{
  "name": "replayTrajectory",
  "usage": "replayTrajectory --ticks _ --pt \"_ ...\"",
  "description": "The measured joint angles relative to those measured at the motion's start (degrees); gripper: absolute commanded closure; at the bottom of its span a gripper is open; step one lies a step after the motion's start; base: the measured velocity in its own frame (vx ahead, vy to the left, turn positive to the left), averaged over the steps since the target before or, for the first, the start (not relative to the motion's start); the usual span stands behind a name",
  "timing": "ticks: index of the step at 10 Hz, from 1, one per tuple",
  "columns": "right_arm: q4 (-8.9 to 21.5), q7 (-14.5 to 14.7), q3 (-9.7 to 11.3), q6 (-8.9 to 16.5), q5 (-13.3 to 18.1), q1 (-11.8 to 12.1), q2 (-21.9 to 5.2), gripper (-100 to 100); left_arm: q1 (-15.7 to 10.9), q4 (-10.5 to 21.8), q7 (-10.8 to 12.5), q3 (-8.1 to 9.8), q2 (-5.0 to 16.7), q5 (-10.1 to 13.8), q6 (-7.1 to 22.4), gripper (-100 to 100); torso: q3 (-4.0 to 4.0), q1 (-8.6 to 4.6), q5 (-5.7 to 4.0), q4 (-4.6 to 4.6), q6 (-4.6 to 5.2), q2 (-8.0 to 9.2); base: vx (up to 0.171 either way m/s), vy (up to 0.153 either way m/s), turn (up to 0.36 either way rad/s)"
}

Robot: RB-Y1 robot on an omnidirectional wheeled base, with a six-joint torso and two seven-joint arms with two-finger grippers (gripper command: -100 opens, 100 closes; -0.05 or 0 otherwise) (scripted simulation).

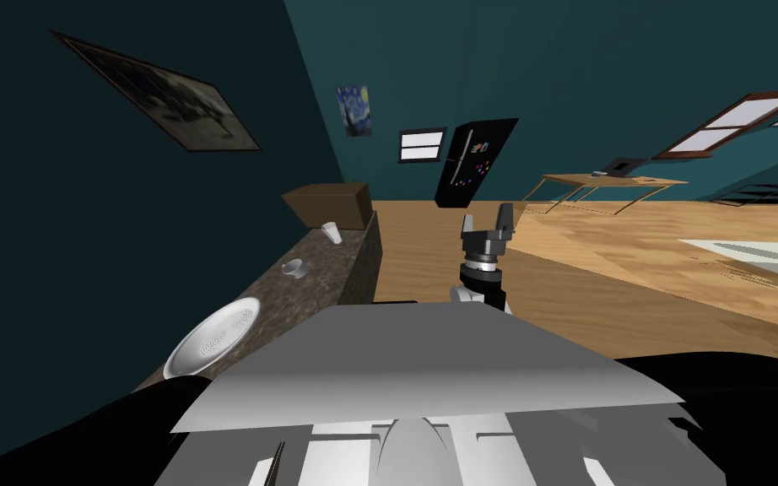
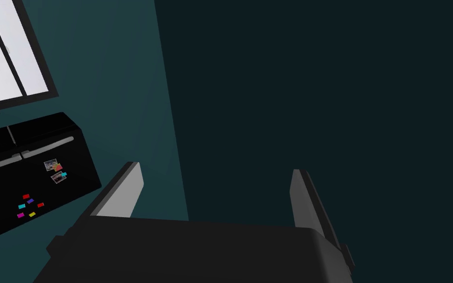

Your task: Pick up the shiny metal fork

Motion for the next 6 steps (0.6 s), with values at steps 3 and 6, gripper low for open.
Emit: replayTrajectory --ticks 3,6 --pt "0.0 0.0 0.0 0.0 0.0 -0.01 0.0 0 -0.53 0.55 -1.23 0.25 -0.56 -0.35 0.1 -100 0.06 0.16 0.03 0.02 0.04 0.11 -0.005 0.005 -0.016" --pt "0.0 0.0 0.0 0.0 0.0 -0.01 0.0 0 -0.54 0.55 -1.21 0.26 -0.57 -0.36 0.1 -100 0.06 0.15 0.03 0.02 0.04 0.11 -0.003 0.003 -0.01"
